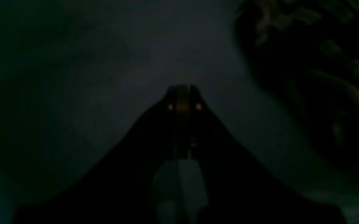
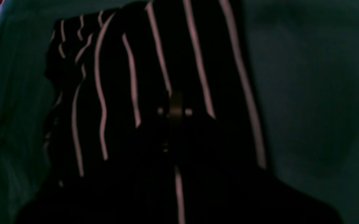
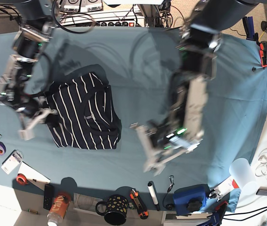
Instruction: Layout the t-shirt on the table in an organized manner, then fold the t-shirt properly
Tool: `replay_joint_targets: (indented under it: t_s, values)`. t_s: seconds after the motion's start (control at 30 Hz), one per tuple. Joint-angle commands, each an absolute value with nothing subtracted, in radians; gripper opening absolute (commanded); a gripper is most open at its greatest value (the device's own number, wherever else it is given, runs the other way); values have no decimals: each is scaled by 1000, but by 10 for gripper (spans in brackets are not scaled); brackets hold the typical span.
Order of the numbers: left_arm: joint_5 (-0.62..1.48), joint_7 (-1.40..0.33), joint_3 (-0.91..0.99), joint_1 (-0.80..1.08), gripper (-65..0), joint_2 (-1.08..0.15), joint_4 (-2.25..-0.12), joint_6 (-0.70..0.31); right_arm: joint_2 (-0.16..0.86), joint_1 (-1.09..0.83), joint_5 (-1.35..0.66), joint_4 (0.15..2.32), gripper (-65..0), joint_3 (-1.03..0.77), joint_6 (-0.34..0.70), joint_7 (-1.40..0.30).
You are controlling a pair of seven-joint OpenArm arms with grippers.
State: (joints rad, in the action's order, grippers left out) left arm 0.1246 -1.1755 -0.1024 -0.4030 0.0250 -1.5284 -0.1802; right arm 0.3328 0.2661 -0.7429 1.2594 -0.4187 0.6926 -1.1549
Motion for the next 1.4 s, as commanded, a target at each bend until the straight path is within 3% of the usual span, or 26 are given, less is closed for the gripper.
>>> replay_joint_targets:
  t_s: [0.0, 0.3, 0.5, 1.0, 1.37]
  values:
    - [128, -1161, -101, -422, -650, 13, -1567, -179, 355, 293, -779, 1300, -650, -422, 698, -1143]
    - [127, -1170, -92, -259, -650, -115, -1700, -146, 365, 292, -778, 1479, -650, -422, 662, -1268]
    - [133, -1166, 41, -139, -650, -120, -1814, -147, 366, 228, -778, 1575, -650, -422, 649, -1343]
    - [222, -1170, 227, 267, -650, -120, -2150, -181, 365, -232, -850, 1904, -650, -562, 609, -1396]
    - [175, -1171, 228, 569, -650, -120, -2307, -182, 363, -569, -962, 1925, -650, -585, 661, -1396]
